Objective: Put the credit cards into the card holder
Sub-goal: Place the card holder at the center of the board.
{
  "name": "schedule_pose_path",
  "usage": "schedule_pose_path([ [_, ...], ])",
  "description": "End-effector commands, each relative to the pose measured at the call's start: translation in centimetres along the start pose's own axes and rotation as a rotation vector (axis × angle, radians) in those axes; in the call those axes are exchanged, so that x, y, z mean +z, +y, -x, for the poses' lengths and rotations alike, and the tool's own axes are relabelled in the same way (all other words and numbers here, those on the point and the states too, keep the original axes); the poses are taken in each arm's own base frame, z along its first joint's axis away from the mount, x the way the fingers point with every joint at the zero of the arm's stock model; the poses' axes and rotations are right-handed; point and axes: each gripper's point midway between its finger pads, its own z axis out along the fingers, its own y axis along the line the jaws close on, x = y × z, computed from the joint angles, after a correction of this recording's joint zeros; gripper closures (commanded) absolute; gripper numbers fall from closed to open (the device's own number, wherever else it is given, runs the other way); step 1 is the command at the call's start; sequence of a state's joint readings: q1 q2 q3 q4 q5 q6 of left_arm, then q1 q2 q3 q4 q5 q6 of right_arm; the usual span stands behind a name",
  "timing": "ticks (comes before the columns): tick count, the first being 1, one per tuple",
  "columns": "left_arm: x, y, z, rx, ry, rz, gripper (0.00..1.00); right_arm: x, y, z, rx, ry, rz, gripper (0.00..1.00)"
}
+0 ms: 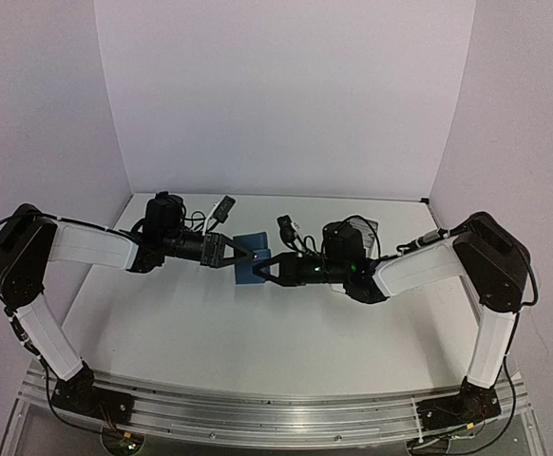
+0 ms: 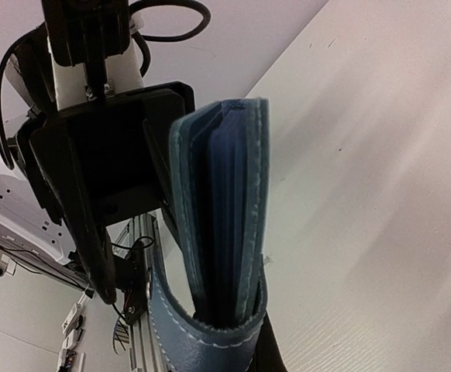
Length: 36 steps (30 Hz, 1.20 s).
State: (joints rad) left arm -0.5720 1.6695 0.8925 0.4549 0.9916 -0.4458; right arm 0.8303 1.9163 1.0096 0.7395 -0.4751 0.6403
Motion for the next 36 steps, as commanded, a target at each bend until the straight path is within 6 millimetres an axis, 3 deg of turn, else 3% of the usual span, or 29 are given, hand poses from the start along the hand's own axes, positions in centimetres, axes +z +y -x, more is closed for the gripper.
schedule_pose_path([
  [1,0.2,-0.2,2.3,0.032,-0.044,-0.007,0.72,0.3,2.2,0.8,-0.049,-0.016,0.088,1.0],
  [9,0.5,-0.4,1.8,0.004,-0.006,-0.03,1.0,0.6,2.0,1.0,-0.051,-0.019,0.085,1.0],
  [20,-0.3,0.3,1.2,-0.037,0.024,0.006,1.0,0.8,1.2,0.9,-0.021,-0.015,0.076,1.0],
  [22,-0.2,0.6,0.7,-0.07,0.036,0.007,0.78,0.9,1.3,1.1,-0.022,-0.017,0.079,1.0],
  [24,-0.3,0.6,0.5,-0.074,0.039,0.008,0.75,0.9,1.3,1.1,-0.02,-0.016,0.079,1.0],
  [27,-0.3,0.8,0.0,-0.09,0.045,0.015,0.84,0.8,1.3,1.1,-0.021,-0.018,0.077,1.0],
  [36,-0.2,0.7,-0.4,-0.111,0.056,-0.006,0.88,0.9,1.4,1.2,-0.023,-0.017,0.081,1.0],
])
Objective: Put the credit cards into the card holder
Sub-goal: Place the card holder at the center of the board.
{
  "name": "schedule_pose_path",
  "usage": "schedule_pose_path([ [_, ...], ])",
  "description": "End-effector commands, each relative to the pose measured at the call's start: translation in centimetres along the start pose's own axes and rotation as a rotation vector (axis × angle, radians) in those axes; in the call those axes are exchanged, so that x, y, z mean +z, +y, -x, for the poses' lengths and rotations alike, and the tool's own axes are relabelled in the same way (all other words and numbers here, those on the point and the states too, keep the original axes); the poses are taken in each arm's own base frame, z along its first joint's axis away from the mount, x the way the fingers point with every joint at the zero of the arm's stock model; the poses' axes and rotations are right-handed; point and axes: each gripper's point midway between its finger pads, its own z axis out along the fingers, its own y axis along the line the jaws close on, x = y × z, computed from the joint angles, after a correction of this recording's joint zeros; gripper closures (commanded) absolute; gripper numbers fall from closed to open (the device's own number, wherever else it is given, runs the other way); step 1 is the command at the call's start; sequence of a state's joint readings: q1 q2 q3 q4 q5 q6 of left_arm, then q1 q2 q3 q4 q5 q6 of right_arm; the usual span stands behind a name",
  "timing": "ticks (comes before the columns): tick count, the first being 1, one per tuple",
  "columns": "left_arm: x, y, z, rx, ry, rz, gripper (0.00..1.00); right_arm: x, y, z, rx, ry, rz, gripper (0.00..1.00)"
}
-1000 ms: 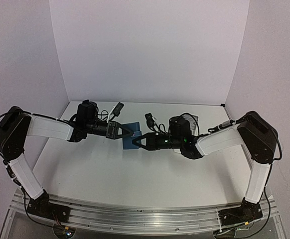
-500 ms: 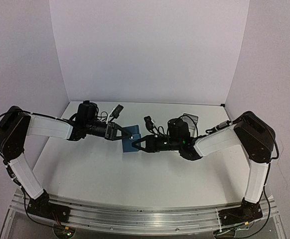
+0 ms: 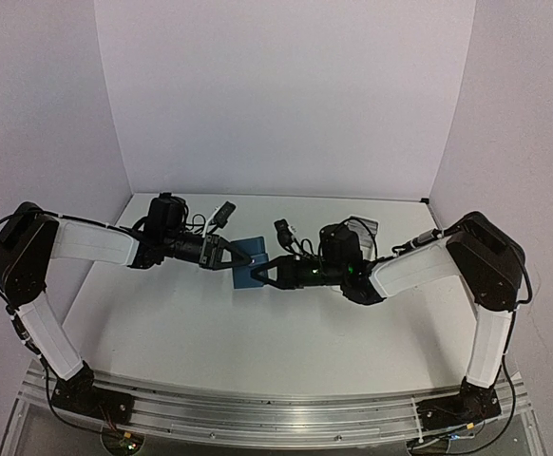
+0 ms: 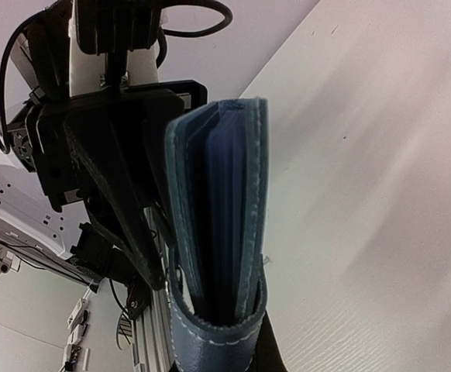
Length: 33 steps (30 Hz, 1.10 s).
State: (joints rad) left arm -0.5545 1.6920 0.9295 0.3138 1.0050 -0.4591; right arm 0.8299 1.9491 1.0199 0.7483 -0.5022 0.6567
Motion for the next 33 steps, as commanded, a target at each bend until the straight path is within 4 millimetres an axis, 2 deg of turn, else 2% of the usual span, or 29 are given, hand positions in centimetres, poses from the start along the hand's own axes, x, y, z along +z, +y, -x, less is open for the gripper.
schedule_pose_path([
  [1,-0.1,-1.0,0.4,0.013,0.007,-0.046,0.85,0.3,1.9,1.9,-0.047,-0.041,0.067,1.0],
  [3,-0.3,-1.3,0.4,0.019,0.003,-0.046,0.79,0.3,1.8,2.0,-0.047,-0.043,0.066,1.0],
  [6,-0.6,-1.4,0.5,0.017,-0.002,-0.044,0.79,0.3,1.8,2.0,-0.048,-0.042,0.068,1.0],
  [13,-0.5,-1.4,0.5,0.012,-0.003,-0.051,0.95,0.4,1.9,2.0,-0.044,-0.04,0.071,1.0],
  [20,-0.6,-1.5,0.5,0.001,-0.004,-0.038,1.0,0.3,1.7,2.0,-0.039,-0.042,0.065,1.0],
  [22,-0.7,-0.8,0.5,-0.023,-0.004,-0.002,1.0,0.3,1.3,1.9,-0.023,-0.04,0.056,1.0],
  [27,-0.1,3.0,-0.5,-0.15,0.04,0.132,1.0,1.1,-0.3,0.9,0.067,-0.017,0.033,1.0],
  [28,0.2,4.5,-1.1,-0.204,0.063,0.169,1.0,1.5,-1.0,0.5,0.094,-0.009,0.025,1.0],
  [30,0.1,6.2,-1.5,-0.257,0.063,0.212,1.0,1.8,-1.9,-0.4,0.126,0.011,0.016,1.0],
  [33,0.3,7.4,-1.4,-0.276,0.061,0.225,1.0,2.3,-2.9,-1.7,0.173,0.048,0.015,1.0],
])
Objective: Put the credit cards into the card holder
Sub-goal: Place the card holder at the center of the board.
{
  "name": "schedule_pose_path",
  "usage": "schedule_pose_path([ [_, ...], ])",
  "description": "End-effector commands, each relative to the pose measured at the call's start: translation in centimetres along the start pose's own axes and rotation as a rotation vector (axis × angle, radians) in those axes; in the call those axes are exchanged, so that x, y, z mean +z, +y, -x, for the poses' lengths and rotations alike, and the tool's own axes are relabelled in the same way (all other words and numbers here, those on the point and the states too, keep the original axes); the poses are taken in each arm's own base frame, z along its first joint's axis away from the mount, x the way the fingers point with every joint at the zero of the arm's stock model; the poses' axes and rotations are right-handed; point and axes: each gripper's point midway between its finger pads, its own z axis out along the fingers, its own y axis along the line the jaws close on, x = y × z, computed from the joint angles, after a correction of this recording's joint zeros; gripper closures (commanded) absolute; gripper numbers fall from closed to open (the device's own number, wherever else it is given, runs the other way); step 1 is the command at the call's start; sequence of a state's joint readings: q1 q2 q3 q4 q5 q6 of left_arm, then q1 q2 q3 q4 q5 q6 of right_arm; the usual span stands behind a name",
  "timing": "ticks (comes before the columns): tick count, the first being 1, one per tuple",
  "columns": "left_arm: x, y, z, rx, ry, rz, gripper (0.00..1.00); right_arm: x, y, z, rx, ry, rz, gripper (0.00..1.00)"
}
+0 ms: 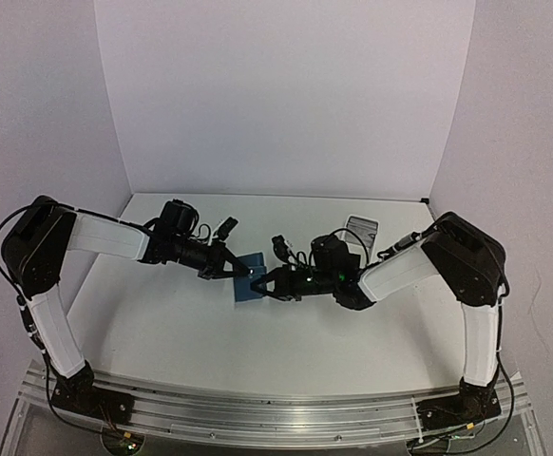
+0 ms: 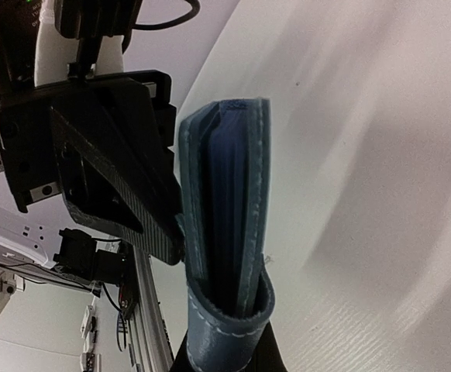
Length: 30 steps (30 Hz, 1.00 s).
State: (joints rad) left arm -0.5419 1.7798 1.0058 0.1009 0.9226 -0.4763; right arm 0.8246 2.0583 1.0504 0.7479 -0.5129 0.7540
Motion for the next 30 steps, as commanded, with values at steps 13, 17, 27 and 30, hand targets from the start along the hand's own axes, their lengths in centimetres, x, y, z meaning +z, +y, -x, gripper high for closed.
schedule_pose_path([
  [13,3.5,6.9,-2.9,-0.216,0.183,0.074,1.0,2.5,-4.8,-1.2,0.2,0.03,-0.013,1.0],
  [17,4.2,8.0,-3.6,-0.234,0.207,0.063,1.0,3.0,-6.0,-1.4,0.236,0.044,-0.013,1.0],
  [27,5.0,9.2,-4.2,-0.284,0.246,0.052,1.0,3.2,-7.5,-2.6,0.306,0.085,-0.016,1.0],
  [30,4.9,9.9,-4.8,-0.296,0.258,0.072,1.0,3.1,-7.6,-2.7,0.327,0.085,-0.02,0.89],
])
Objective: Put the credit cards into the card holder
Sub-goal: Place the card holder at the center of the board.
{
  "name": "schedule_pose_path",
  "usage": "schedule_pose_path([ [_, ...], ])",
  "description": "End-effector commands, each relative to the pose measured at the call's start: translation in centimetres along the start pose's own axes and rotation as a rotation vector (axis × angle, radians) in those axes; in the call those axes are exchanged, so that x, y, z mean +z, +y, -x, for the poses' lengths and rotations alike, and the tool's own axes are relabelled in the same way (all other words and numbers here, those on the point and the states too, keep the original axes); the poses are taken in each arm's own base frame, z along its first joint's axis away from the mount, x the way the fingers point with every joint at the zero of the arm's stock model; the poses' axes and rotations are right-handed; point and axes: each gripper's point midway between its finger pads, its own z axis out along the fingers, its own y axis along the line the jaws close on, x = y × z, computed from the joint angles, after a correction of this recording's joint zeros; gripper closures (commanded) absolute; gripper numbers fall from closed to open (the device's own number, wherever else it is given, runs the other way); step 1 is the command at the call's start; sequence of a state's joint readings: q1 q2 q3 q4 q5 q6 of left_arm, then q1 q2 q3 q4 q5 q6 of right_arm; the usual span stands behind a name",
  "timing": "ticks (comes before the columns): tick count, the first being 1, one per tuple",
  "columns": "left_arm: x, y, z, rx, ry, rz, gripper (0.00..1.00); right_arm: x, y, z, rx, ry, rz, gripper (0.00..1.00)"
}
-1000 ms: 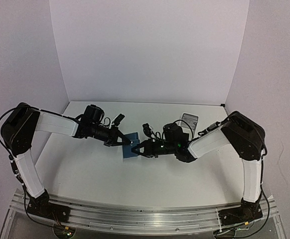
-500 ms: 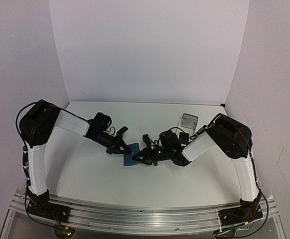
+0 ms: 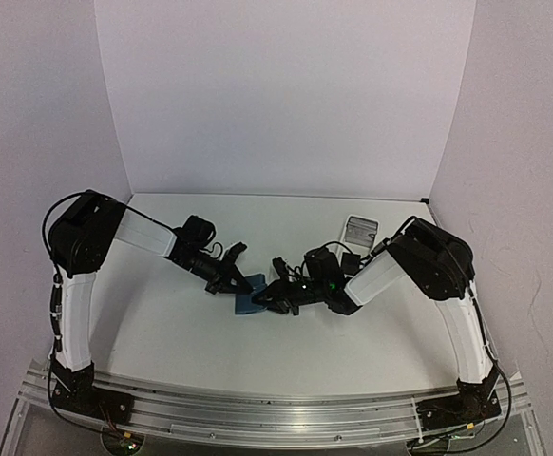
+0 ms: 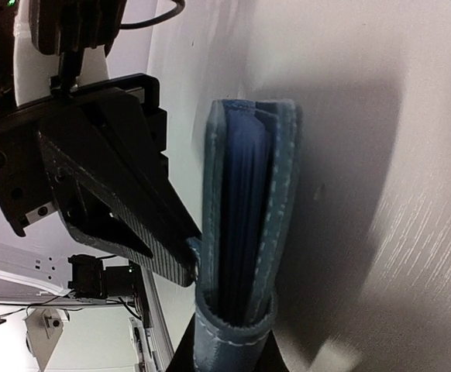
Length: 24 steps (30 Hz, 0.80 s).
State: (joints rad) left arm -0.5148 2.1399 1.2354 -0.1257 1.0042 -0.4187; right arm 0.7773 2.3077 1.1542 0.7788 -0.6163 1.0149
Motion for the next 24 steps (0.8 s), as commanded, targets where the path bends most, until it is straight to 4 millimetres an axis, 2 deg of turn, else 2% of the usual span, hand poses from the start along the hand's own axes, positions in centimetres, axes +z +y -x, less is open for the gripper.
schedule_pose_path([
  [1,0.9,2.2,-1.3,-0.045,0.046,0.057,1.0,0.5,-0.2,0.1,-0.004,-0.002,0.013,0.8],
  [3,0.7,2.2,-0.7,-0.026,0.037,0.064,1.0,0.3,0.0,-0.3,0.012,0.013,0.02,0.71],
  [5,0.7,2.1,-0.6,-0.012,0.042,0.072,1.0,-0.1,0.4,-0.5,0.011,0.014,0.02,0.68],
  [7,0.5,2.4,-0.8,-0.014,0.047,0.081,1.0,-0.5,1.7,-0.1,-0.018,0.008,0.022,0.65],
  [9,0.5,2.4,-0.9,-0.019,0.048,0.085,1.0,-0.6,2.1,0.3,-0.029,0.006,-0.011,0.62],
  [12,0.4,2.3,-1.0,-0.024,0.05,0.089,1.0,-1.1,2.2,0.8,0.008,-0.012,-0.043,0.4],
  [15,0.3,2.3,-1.3,-0.023,0.057,0.089,1.0,-1.6,2.5,1.3,0.023,-0.045,-0.054,0.4],
  [18,0.3,2.8,-1.3,-0.026,0.053,0.102,1.0,-2.1,2.1,2.4,0.063,-0.094,-0.072,0.5],
  [19,0.4,2.9,-1.2,-0.022,0.052,0.103,1.0,-2.0,1.3,2.6,0.108,-0.091,-0.081,0.56],
  [20,0.4,3.0,-1.2,-0.022,0.051,0.105,1.0,-1.8,0.8,2.6,0.133,-0.088,-0.086,0.58],
  [21,0.4,3.0,-1.1,-0.018,0.05,0.108,1.0,-1.7,-0.1,2.5,0.184,-0.08,-0.097,0.57],
  [24,0.3,3.2,-1.2,-0.015,0.058,0.126,1.0,-2.0,-1.1,2.6,0.214,-0.102,-0.155,0.5],
])
